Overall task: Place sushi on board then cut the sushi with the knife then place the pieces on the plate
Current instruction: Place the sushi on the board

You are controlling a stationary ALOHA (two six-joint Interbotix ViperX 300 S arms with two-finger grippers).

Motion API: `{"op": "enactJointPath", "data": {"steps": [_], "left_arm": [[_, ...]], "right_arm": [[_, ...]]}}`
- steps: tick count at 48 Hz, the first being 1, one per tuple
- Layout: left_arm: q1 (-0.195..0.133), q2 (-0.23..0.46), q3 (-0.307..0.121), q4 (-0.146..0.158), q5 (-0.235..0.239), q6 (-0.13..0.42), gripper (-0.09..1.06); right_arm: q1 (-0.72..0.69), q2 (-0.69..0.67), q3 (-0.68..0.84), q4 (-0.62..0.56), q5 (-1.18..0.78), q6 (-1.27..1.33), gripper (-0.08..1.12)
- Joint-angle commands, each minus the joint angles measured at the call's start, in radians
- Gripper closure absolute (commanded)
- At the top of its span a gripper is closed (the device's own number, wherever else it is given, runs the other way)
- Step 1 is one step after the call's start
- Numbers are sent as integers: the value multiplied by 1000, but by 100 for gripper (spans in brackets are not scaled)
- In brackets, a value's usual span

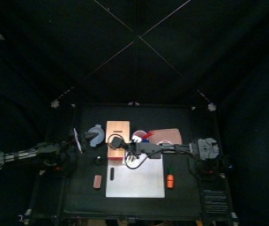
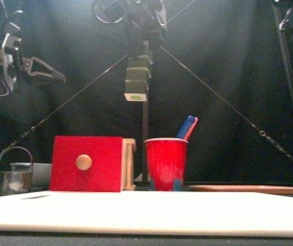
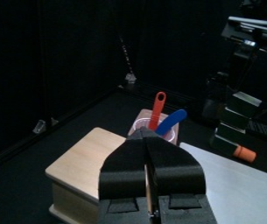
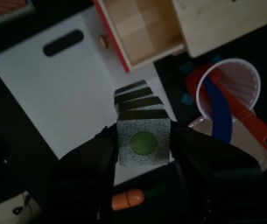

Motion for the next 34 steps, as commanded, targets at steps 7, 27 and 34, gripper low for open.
{"op": "enactJointPath", "data": {"steps": [7, 27, 34], "left_arm": [[14, 2, -44, -20, -20, -3, 87], [14, 29, -63, -57, -21, -5, 87], [11, 54, -78, -91, -21, -5, 86]], "right_arm": [[-5, -230, 403, 49, -255, 14, 50], [-2, -388, 908, 83, -815, -66, 53], [3, -413, 1003, 78, -960, -98, 53]]}}
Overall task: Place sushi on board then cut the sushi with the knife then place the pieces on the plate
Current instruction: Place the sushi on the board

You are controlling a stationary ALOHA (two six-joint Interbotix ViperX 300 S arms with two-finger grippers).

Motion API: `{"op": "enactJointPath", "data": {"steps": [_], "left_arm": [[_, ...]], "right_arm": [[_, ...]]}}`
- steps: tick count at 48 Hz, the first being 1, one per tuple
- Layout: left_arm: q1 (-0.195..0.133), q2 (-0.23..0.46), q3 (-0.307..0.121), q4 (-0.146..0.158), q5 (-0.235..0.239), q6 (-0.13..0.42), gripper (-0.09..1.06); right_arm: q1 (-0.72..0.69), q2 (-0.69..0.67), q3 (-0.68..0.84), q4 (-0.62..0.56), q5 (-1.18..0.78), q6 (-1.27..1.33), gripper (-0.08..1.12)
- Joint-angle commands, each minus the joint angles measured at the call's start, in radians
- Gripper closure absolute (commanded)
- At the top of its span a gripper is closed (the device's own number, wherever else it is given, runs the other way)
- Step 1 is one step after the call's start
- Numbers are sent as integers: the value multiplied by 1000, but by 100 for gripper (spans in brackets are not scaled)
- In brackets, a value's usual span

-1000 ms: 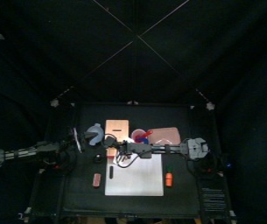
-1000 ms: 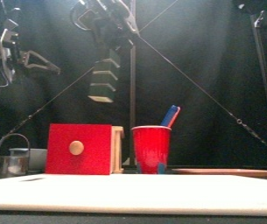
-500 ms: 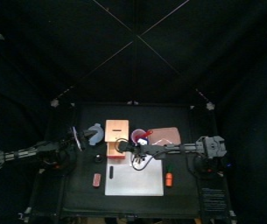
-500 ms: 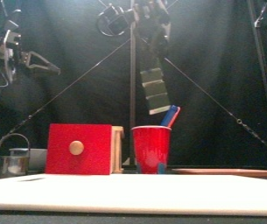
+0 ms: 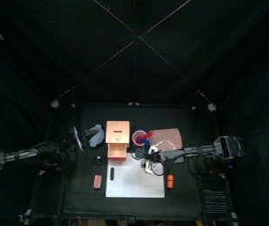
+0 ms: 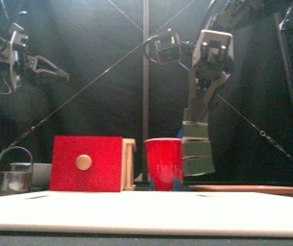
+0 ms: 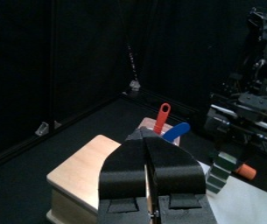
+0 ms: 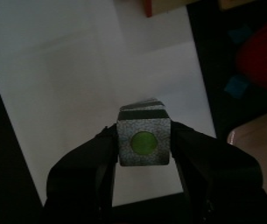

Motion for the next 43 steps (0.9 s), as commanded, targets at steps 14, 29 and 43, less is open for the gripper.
{"op": "enactJointPath", "data": {"steps": [14, 29, 43], "left_arm": [[-6, 94, -72, -28, -14, -2, 87], [-6, 127, -98, -28, -21, -2, 86], [-11, 127, -94, -46, -23, -2, 86]], "right_arm": [[-2, -101, 126, -127, -268, -3, 53], [5, -69, 98, -282, -210, -9, 52], [66, -38, -15, -390, 5, -3, 52]]}}
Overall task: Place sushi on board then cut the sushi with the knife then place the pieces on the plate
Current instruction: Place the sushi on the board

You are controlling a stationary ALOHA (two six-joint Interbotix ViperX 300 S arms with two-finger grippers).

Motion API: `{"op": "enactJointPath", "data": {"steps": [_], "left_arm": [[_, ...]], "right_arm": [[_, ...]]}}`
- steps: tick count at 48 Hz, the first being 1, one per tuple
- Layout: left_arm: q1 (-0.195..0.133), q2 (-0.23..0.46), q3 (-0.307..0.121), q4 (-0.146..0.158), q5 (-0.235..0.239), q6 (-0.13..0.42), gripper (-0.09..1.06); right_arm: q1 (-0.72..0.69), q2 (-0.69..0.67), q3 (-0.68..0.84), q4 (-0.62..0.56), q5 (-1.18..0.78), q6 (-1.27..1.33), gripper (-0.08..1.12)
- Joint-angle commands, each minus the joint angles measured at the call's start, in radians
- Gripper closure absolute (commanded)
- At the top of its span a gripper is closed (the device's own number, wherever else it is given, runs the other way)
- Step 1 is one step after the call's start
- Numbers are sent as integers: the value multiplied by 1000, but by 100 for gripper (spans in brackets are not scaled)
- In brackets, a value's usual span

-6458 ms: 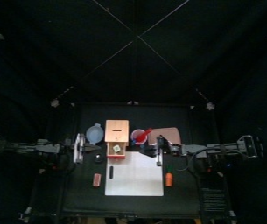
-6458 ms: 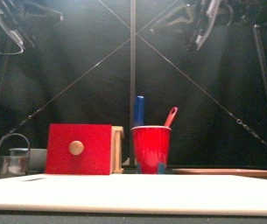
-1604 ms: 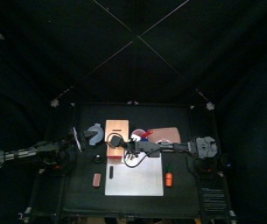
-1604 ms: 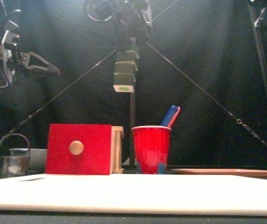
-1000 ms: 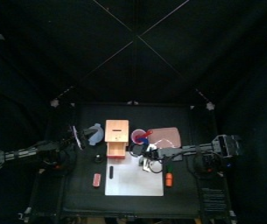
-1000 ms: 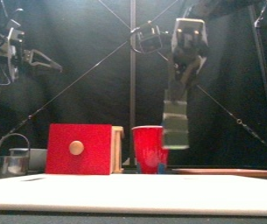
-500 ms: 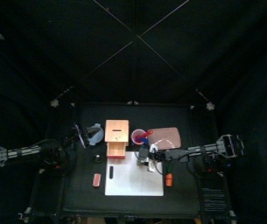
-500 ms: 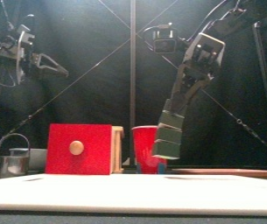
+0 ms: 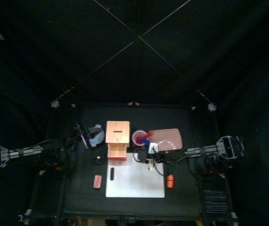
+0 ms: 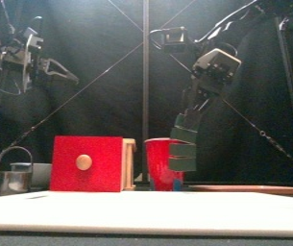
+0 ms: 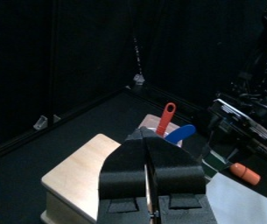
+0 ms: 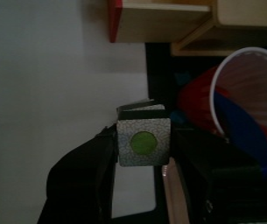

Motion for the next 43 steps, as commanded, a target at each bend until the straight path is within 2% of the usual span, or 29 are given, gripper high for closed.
{"op": "enactJointPath", "data": {"steps": [1, 10, 19, 43], "left_arm": [[-3, 2, -23, -6, -9, 0, 86], [-3, 2, -15, -6, -9, 0, 86], [-3, 2, -9, -5, -9, 2, 86], [-3, 2, 0, -6, -9, 0, 86]], "right_arm": [[32, 6, -74, -17, 89, 2, 52], [64, 94, -156, -6, 215, 23, 52], [83, 150, -201, -31, 224, 67, 52], [161, 195, -216, -193, 242, 278, 52]]}}
